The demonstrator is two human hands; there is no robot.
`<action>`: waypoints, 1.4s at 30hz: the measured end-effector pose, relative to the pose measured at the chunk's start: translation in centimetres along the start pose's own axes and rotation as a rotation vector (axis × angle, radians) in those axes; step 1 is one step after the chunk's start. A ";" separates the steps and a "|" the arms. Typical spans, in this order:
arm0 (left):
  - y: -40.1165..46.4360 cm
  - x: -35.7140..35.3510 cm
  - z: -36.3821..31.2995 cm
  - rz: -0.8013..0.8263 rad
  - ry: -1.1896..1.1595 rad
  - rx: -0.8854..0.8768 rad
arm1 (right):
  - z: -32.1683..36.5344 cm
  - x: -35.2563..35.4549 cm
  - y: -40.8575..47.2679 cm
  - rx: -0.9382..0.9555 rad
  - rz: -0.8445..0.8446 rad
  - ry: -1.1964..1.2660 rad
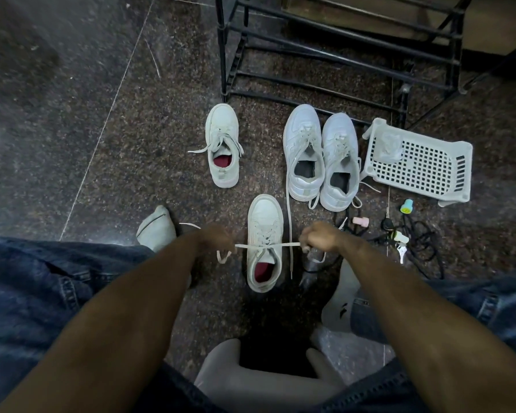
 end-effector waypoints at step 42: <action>-0.4 -5.3 -6.3 -0.138 -0.834 0.202 | 2.4 -3.9 -0.4 -0.161 -0.252 0.850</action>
Point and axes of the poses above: each hand's wrist, its own y-axis towards the middle knuckle, its own x-axis out of the back of the hand, z = x × y, the point moved 5 cm from there along y, towards the middle knuckle, and after that the axes turned 13 degrees about -z, right-handed, at the moved point
